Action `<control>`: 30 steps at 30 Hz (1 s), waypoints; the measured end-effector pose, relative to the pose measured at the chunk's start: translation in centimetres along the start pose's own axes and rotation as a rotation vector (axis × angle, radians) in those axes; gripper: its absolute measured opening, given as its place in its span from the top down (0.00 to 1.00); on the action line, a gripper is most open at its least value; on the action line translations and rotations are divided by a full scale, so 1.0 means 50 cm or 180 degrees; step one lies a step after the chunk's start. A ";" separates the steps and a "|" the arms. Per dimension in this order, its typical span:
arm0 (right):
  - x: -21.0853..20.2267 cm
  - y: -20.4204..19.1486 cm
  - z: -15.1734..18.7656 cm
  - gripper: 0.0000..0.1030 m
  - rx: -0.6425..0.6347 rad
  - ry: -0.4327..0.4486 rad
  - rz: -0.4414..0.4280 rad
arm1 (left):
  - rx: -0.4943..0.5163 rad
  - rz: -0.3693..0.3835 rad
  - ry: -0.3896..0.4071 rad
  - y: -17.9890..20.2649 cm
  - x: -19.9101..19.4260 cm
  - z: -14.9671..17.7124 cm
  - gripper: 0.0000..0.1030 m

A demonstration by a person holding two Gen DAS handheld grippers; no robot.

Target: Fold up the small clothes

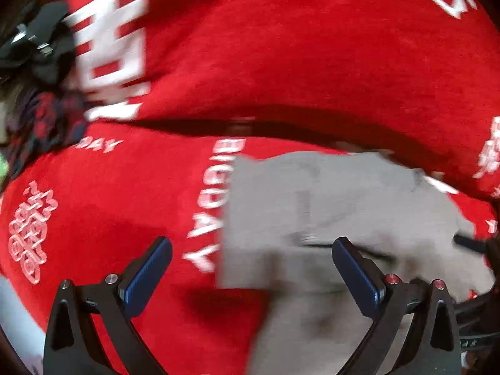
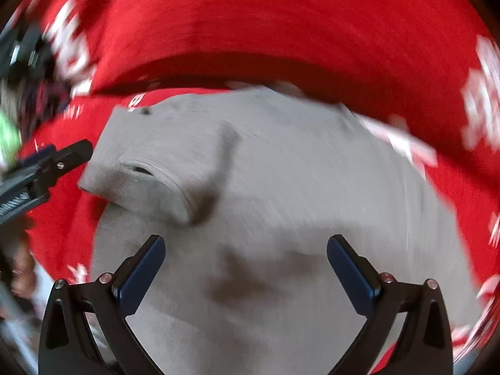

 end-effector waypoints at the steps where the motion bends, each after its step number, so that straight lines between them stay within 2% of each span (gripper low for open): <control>1: 0.006 -0.013 -0.010 0.00 -0.0127 0.0020 0.0049 | -0.0009 -0.0028 -0.0019 -0.020 0.002 0.007 0.01; 3: 0.028 -0.054 -0.041 0.01 -0.0492 0.0034 0.0200 | -0.0017 -0.0115 -0.0087 -0.064 0.009 0.027 0.01; 4: 0.045 -0.069 -0.058 0.01 -0.0675 0.0040 0.0362 | 0.0010 -0.0126 -0.0119 -0.068 0.016 0.039 0.01; 6: 0.071 -0.084 -0.076 0.03 -0.0896 0.0028 0.0577 | 0.0155 -0.0192 -0.0222 -0.085 0.031 0.074 0.01; 8: 0.098 -0.090 -0.088 0.19 -0.1103 -0.0047 0.0862 | 0.0259 -0.0235 -0.0278 -0.078 0.051 0.101 0.01; 9: 0.113 -0.089 -0.091 0.41 -0.1152 -0.0103 0.0928 | 0.0292 -0.0212 -0.0355 -0.071 0.066 0.116 0.01; 10: 0.121 -0.089 -0.090 0.71 -0.1101 -0.0148 0.0827 | 0.0298 -0.0202 -0.0396 -0.060 0.079 0.121 0.00; 11: 0.123 -0.086 -0.090 0.85 -0.0976 -0.0161 0.0688 | 0.0282 -0.0199 -0.0405 -0.051 0.093 0.123 0.01; 12: 0.114 -0.072 -0.093 0.91 -0.0723 -0.0112 0.0551 | 0.0283 -0.0204 -0.0385 -0.042 0.101 0.122 0.01; 14: 0.079 -0.038 -0.101 0.91 -0.0203 0.0106 0.0280 | 0.0320 -0.0356 -0.0289 -0.030 0.120 0.106 0.00; 17: 0.014 0.047 -0.092 0.91 0.0700 0.0482 -0.0120 | 0.0244 -0.0417 -0.0248 -0.022 0.131 0.087 0.00; 20: -0.016 0.138 -0.047 0.91 0.1406 0.0610 -0.0225 | 0.0198 -0.0518 -0.0222 -0.034 0.135 0.073 0.00; 24: 0.014 0.235 0.053 0.91 0.2211 0.0455 -0.0428 | 0.0249 -0.0628 -0.0202 -0.046 0.140 0.068 0.00; 28: 0.047 0.269 0.128 0.91 0.2640 0.0319 -0.0447 | 0.0259 -0.0719 -0.0221 -0.057 0.146 0.068 0.00; 30: 0.055 0.283 0.163 0.89 0.2976 0.0304 -0.0601 | 0.0246 -0.0721 -0.0235 -0.058 0.145 0.067 0.01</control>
Point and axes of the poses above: each gripper's, at about its wrist camera, not at the fingertips, and x roughly the way its jaws point, y to its right, z to its underside, the point moved 9 cm from there along x, roughly the way its jaws point, and after that the axes turned 7 degrees about -x, right-handed, at the moved point
